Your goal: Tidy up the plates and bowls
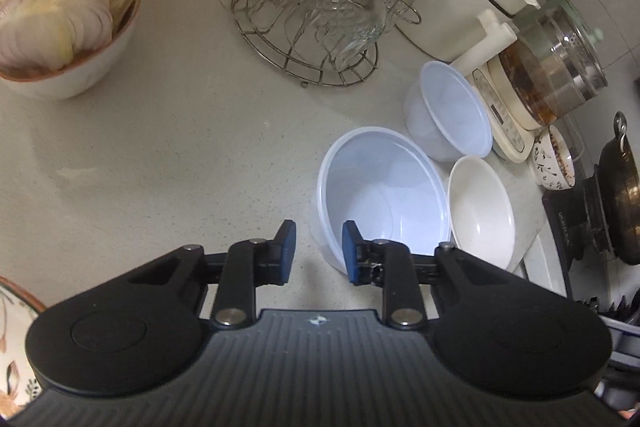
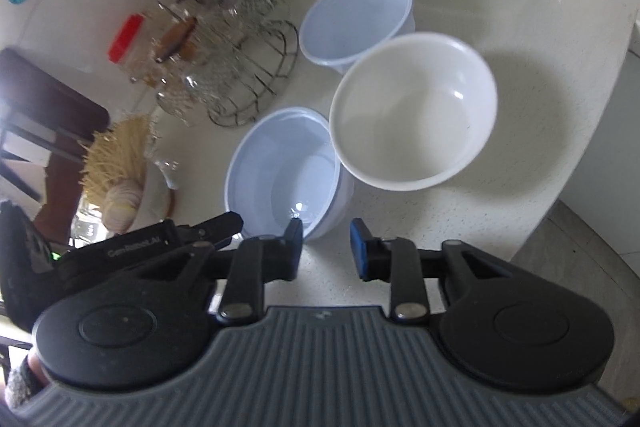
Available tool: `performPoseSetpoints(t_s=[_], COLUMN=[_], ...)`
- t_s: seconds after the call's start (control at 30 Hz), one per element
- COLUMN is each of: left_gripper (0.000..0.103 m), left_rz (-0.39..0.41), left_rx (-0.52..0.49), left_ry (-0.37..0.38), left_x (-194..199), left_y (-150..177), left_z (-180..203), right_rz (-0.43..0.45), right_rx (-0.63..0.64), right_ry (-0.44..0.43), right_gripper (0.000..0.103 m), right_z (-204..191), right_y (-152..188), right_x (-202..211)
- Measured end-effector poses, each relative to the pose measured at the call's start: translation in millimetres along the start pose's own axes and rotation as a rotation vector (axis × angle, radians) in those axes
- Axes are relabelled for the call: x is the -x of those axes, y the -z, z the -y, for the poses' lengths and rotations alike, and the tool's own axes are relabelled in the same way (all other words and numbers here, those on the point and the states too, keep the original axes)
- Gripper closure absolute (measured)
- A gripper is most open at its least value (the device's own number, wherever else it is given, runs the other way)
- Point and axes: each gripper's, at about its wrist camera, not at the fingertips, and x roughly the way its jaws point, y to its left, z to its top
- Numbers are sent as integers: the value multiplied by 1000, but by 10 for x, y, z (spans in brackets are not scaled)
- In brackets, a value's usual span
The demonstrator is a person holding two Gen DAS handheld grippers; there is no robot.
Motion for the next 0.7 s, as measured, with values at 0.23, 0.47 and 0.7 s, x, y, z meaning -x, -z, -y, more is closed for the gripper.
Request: performPoseSetpoints(t_s=[0.23,0.47,0.7], left_gripper=[82,90,91], left_rz=[-9,0,23], left_rx=[-10,-29,-36], left_ry=[13,13,9], left_x=[-104,-117,68], left_y=[-35,-8,107], left_z=[6,59,89], right_rz=[8,3,-29], right_rx=[-50,-12,44], right_ry=[-12,10,6], right_gripper=[79,89,89], right_z=[26,-8,-37], right_y=[-86,-122,-130], right_x=[-200,-286,-228])
